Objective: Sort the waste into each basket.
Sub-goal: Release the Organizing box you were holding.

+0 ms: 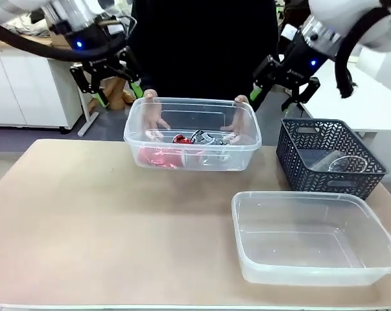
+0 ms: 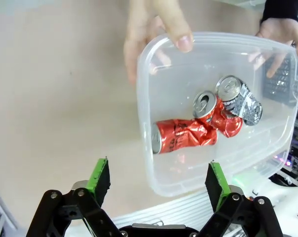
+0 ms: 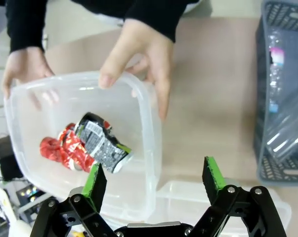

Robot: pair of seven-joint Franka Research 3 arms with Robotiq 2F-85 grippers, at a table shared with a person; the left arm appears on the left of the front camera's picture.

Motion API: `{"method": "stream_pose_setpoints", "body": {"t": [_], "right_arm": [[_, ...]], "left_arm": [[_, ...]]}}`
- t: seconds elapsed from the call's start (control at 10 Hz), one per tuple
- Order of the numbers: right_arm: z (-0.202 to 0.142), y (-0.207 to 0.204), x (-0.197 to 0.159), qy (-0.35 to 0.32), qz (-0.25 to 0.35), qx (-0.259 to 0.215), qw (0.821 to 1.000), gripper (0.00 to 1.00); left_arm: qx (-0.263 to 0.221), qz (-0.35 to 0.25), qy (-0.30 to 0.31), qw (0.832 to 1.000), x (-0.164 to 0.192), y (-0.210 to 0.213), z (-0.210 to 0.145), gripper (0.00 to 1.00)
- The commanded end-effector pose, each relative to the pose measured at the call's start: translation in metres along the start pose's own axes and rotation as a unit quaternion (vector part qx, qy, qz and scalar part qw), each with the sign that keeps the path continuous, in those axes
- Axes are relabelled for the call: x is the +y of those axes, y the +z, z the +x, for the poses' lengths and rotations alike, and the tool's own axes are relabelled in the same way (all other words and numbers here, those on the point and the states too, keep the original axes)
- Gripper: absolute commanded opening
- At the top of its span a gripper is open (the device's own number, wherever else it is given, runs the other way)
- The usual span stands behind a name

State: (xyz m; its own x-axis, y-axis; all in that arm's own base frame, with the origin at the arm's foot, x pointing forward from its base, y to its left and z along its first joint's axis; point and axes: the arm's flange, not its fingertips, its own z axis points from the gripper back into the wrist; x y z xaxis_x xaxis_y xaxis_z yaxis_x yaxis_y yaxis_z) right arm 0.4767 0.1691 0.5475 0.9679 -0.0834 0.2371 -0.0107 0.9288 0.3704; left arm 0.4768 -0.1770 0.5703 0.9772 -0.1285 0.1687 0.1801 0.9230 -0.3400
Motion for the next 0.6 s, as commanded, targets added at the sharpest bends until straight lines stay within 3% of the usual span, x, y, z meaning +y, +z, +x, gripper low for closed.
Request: {"method": "stream_pose_setpoints", "body": {"t": [0.0,0.1,0.5], "right_arm": [[-0.002,-0.011,-0.007,0.013,0.015,0.004,1.000,1.00],[0.003,-0.019,-0.003,-0.006,0.010,0.016,1.000,1.00],[-0.001,-0.006,-0.002,0.002,-0.002,0.003,1.000,1.00]], "left_arm": [[-0.010,-0.029,-0.022,0.999,0.005,-0.010,-0.002,1.00],[0.000,0.000,0.000,1.000,0.000,0.000,0.000,1.00],[0.000,0.000,0.000,1.000,0.000,0.000,0.000,1.00]]}}
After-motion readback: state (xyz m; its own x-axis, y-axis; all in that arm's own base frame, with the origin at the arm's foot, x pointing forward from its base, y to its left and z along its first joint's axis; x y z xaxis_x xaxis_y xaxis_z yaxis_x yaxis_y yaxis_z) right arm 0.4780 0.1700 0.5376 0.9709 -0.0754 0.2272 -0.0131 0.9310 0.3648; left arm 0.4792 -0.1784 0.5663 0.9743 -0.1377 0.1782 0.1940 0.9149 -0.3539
